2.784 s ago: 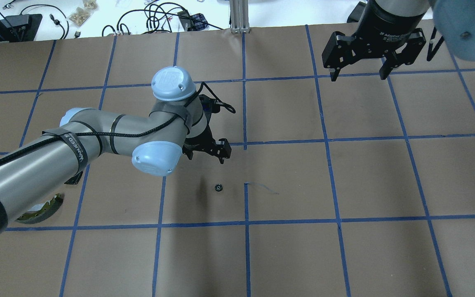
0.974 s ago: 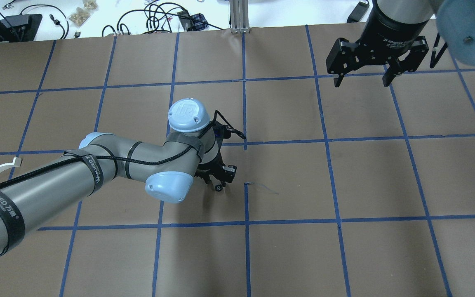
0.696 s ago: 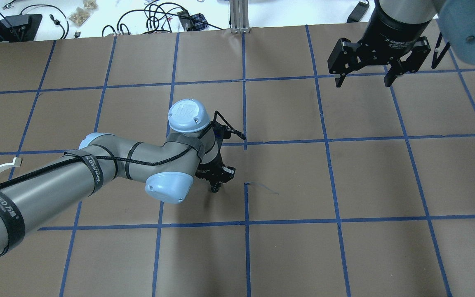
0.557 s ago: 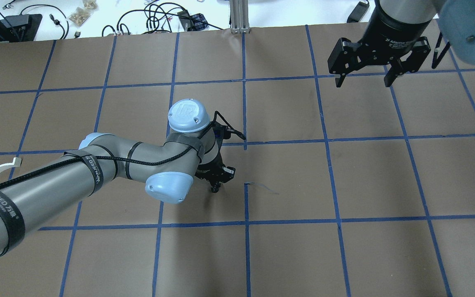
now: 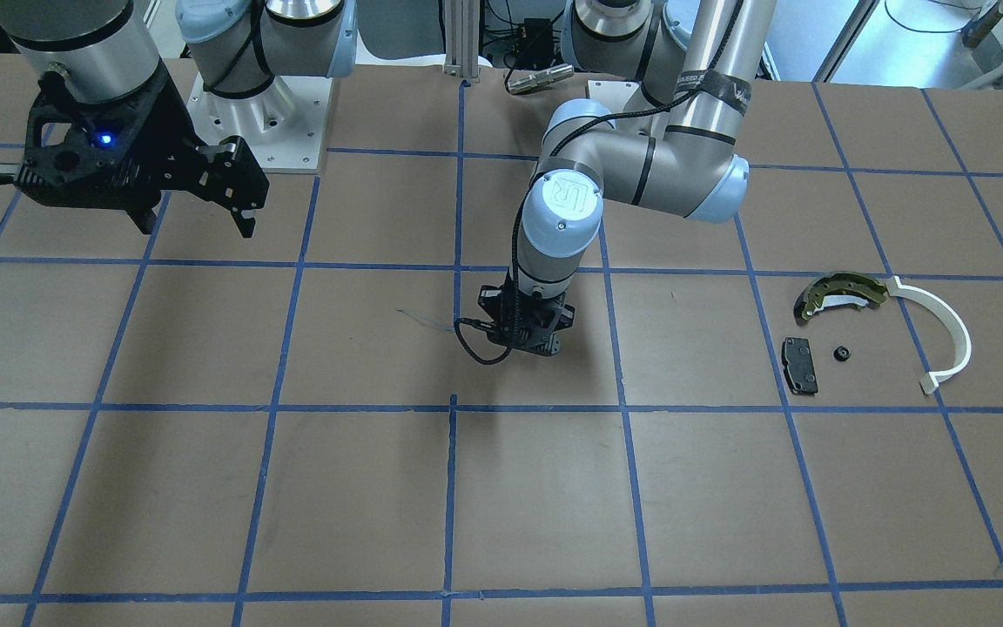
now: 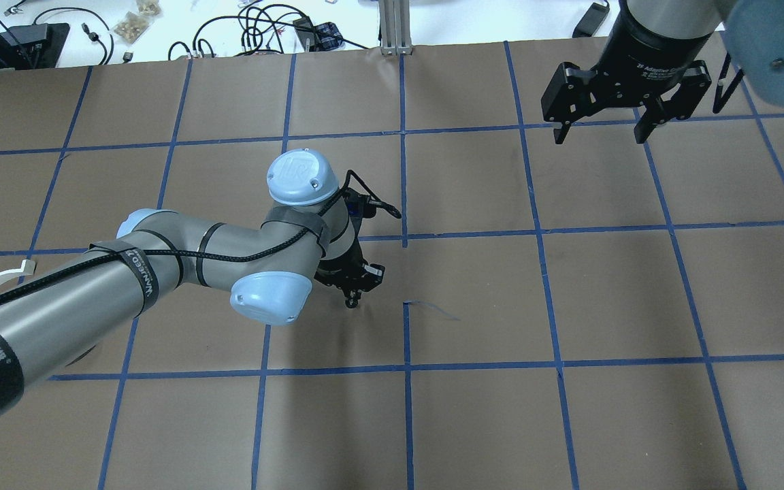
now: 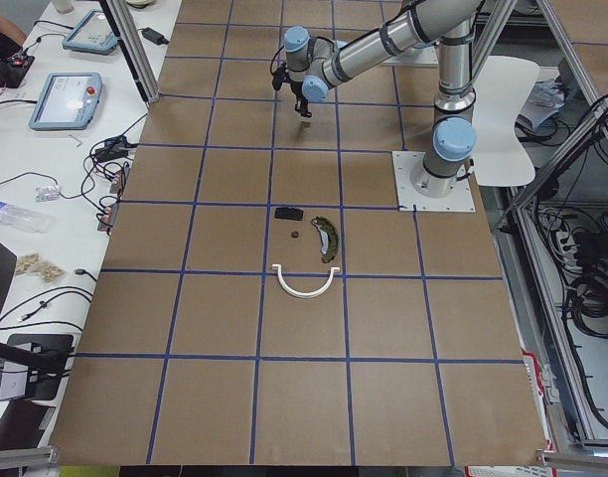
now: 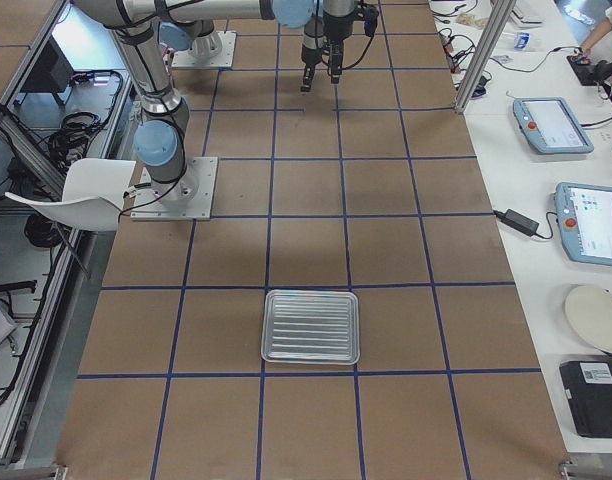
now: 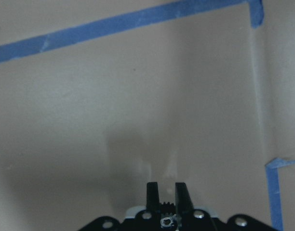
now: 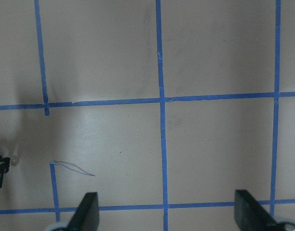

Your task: Place bearing gear from tray to pile

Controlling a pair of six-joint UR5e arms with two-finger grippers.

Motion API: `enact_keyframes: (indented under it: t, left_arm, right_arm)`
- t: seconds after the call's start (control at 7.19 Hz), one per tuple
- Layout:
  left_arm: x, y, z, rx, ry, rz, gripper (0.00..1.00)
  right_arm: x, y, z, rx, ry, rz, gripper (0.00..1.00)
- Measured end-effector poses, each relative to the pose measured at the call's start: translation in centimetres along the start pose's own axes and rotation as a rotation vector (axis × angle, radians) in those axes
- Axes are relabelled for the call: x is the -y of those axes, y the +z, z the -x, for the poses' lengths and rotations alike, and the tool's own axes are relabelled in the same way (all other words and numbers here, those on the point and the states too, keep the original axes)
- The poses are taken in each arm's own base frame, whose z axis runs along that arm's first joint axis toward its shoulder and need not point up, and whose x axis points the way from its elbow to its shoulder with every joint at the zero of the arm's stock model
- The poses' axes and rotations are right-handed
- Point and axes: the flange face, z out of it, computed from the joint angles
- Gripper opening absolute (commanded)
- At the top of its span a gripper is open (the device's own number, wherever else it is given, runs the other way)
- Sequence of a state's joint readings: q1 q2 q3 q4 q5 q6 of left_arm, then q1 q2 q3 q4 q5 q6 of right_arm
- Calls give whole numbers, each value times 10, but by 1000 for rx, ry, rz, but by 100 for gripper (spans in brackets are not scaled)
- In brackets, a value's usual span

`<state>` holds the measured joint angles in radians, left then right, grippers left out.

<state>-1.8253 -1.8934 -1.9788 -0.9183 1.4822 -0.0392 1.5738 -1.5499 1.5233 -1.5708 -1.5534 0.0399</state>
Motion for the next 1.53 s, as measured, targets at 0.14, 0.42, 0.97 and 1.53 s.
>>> enact_keyframes:
  t: [0.14, 0.42, 0.97, 1.53]
  left_arm:
    - [14, -16, 25, -1, -36, 4, 0]
    - [48, -62, 107, 15, -93, 7, 0]
    - [39, -111, 334, 20, -251, -35, 0]
    - [-35, -90, 502, 25, -233, -2, 0]
  right_arm:
    - [0, 0, 0, 1, 0, 0, 100]
    - [0, 0, 0, 1, 1, -1, 100]
    - [0, 0, 0, 1, 3, 0, 100]
    - [0, 0, 0, 1, 4, 1, 100]
